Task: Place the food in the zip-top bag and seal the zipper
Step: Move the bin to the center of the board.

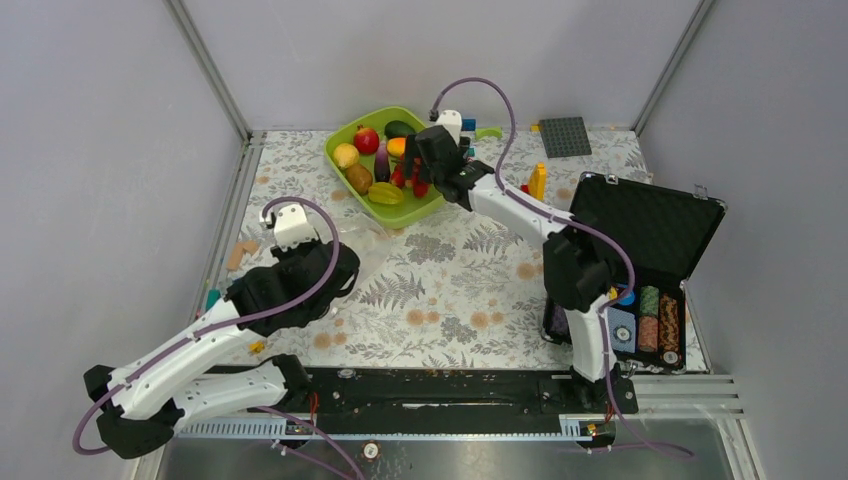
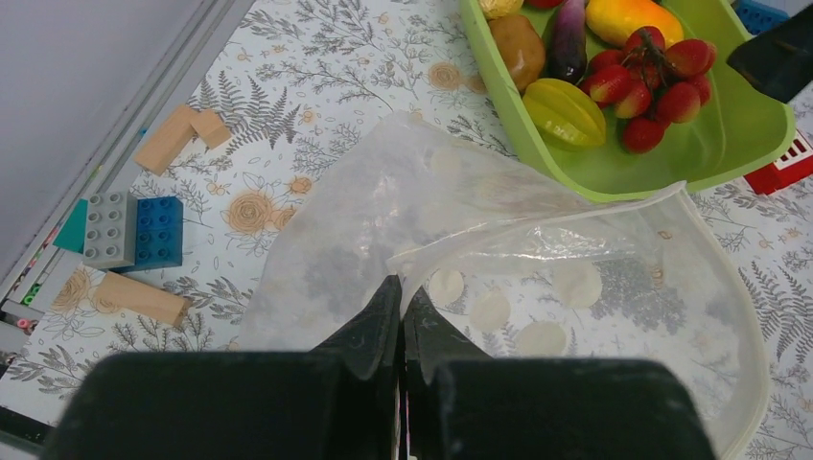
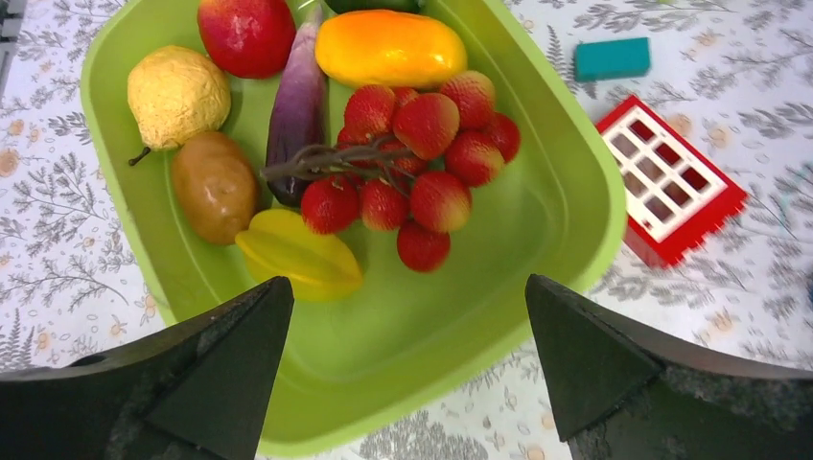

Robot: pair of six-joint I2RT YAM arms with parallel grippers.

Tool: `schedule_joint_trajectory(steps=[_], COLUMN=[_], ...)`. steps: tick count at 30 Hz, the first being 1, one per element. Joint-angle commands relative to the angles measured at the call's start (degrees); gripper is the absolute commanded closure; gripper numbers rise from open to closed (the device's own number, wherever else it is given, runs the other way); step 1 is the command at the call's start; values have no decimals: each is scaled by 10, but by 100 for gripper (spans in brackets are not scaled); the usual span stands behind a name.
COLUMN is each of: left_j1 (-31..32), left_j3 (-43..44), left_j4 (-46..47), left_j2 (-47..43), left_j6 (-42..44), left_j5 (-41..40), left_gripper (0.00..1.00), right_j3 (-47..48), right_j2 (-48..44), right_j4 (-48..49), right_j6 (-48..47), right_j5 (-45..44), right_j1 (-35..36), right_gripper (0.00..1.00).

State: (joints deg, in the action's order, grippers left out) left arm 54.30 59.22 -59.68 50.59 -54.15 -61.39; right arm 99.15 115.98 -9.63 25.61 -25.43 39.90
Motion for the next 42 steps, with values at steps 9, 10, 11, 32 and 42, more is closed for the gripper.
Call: schedule_joint_trajectory(steps=[9, 10, 11, 32, 42], left_j1=[-3, -3, -3, -8, -31], left_j3=[-28, -28, -27, -15, -2], left_j4=[33, 34, 34, 34, 96], left_j2=[-40, -40, -40, -8, 69], left_j6=[-16, -17, -16, -14, 18], left_j5=[-36, -35, -34, -7, 48], left_gripper=[100, 100, 100, 100, 100], right_j3=[154, 171, 188, -263, -521], right_j2=[150, 163, 174, -64, -312], right_j4=[-88, -106, -129, -100, 19], right_j6=[-92, -95, -100, -1, 35], right_j5=[170, 177, 188, 291, 282], right_j1=[-28, -29, -28, -28, -14], right_gripper=[0, 0, 0, 7, 4])
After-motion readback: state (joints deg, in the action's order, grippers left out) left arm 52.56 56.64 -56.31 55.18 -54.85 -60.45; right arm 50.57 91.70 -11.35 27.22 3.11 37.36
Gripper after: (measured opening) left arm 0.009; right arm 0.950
